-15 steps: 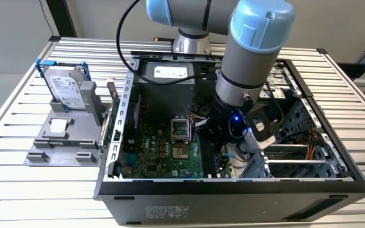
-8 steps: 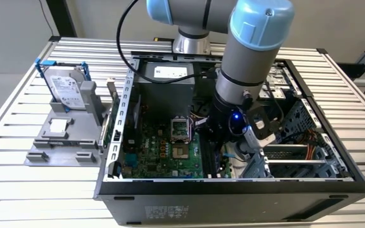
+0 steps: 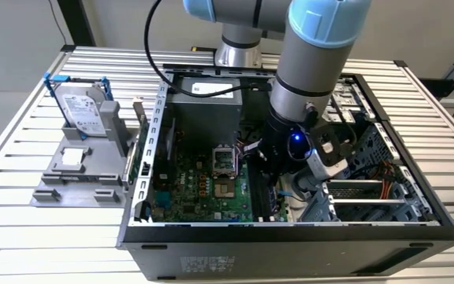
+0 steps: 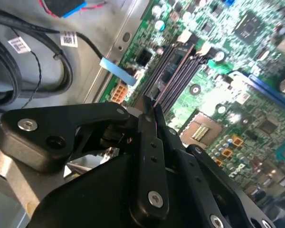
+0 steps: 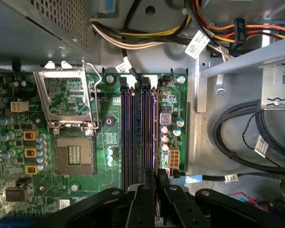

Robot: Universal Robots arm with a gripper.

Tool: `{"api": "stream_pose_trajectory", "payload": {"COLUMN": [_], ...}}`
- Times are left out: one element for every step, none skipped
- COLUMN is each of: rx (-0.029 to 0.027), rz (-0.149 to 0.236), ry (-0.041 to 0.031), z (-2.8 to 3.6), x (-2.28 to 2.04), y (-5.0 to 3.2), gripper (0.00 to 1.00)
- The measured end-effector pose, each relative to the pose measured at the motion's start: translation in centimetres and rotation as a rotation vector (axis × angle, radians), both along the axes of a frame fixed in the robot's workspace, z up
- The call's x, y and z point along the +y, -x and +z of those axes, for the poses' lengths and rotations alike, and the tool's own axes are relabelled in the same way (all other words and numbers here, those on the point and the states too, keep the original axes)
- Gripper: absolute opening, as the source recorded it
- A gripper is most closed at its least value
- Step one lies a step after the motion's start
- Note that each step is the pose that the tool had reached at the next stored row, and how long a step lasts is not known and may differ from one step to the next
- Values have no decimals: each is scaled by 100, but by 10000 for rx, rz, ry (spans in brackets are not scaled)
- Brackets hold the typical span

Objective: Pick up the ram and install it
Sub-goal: 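Insert the ram into the slot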

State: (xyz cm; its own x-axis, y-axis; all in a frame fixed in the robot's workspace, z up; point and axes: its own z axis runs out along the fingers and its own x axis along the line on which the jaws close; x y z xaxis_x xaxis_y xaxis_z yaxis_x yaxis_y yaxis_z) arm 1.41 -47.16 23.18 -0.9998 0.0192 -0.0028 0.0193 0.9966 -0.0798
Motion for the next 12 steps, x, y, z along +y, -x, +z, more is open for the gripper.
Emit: {"api": "stream_pose_trajectory", "payload": {"rx": [-2,-7,-16,-28,-44,-58,-65,-67,-67,-67,-67,-68], "rz": [1,2,2,1,1,1,1,1,1,1,1,1], "ry": [100,207,334,490,660,799,899,934,939,941,943,940], "z": [9,15,19,22,22,22,22,21,18,16,11,1], "x": [0,1,4,11,24,44,71,95,118,137,148,157], "y": [0,-1,-1,0,0,0,1,1,1,0,0,0], "gripper": [0,0,0,0,0,0,0,0,0,0,0,0]}}
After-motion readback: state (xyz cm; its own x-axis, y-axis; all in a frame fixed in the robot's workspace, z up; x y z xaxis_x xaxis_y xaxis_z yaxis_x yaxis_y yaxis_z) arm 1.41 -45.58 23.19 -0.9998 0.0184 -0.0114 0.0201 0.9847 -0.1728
